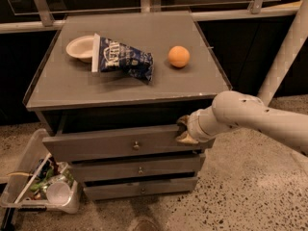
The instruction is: Open top drawer
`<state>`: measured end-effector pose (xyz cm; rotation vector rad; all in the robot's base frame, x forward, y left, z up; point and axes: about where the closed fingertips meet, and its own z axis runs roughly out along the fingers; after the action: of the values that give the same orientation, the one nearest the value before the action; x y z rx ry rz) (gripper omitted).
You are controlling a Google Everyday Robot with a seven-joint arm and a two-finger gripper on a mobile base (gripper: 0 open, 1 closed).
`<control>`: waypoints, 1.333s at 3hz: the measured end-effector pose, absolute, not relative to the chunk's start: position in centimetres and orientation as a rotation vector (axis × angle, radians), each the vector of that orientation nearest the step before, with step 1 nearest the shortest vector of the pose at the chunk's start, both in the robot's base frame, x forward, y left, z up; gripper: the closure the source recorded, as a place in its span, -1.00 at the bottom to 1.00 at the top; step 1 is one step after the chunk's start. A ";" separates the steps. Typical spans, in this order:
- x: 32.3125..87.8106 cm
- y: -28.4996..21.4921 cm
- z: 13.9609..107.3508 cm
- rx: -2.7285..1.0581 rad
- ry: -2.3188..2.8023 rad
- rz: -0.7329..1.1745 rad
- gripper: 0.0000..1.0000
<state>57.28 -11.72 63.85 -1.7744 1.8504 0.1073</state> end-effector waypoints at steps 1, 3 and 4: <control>57.2 -11.7 63.9 -1.769 1.849 0.131 -0.75; 54.9 -12.6 62.9 -1.726 1.861 0.239 -0.26; 55.0 -12.5 63.4 -1.726 1.861 0.239 0.21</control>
Offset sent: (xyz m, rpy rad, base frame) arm -0.1144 -0.0694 -0.0637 0.3789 0.2593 -0.0300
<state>55.04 -12.46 63.38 -1.7258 1.8607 0.2394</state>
